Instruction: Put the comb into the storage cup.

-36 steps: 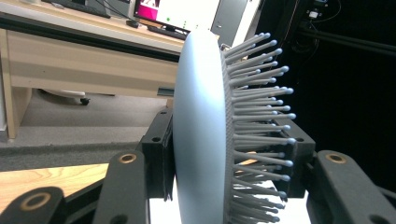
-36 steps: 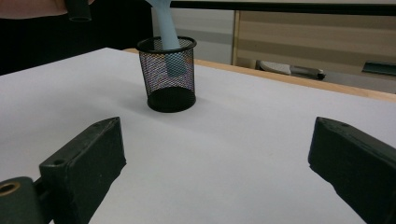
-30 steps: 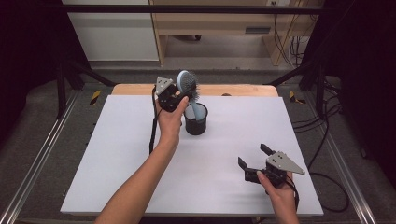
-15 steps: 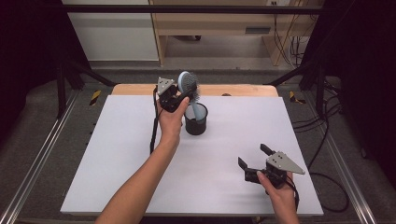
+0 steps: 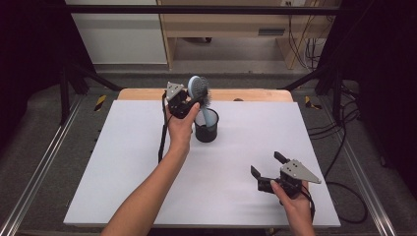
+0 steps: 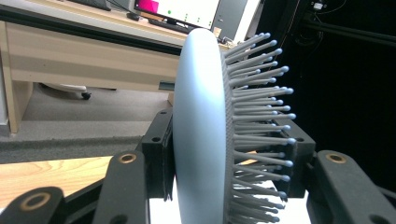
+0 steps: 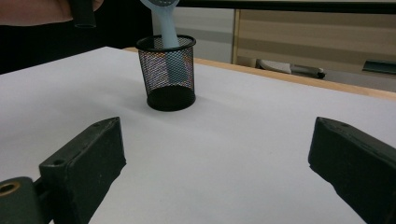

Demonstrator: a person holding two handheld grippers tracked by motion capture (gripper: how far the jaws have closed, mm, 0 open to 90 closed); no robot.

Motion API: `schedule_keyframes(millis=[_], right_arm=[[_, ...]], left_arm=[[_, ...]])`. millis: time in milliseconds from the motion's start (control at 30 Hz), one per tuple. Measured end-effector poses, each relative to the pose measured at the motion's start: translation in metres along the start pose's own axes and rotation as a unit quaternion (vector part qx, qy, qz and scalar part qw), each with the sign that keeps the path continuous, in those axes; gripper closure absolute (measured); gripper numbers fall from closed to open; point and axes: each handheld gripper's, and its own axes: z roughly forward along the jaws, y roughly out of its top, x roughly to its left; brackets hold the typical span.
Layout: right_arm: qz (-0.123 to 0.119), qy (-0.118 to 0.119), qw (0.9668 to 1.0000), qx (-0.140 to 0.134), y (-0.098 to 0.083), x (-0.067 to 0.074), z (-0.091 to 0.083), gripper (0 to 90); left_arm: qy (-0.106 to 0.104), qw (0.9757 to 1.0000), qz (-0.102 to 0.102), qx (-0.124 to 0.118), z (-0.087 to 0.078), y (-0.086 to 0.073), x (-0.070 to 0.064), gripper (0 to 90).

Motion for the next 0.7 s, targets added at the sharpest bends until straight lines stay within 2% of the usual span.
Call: schedule_keyframes(millis=[700], right_arm=[[-0.002,0.001,1.0,0.002,-0.0005,-0.0005,0.0003,3.8]], left_arm=[[0.003,1.0,-0.006,0.0,0.0007,-0.0066,0.0018,49.1]])
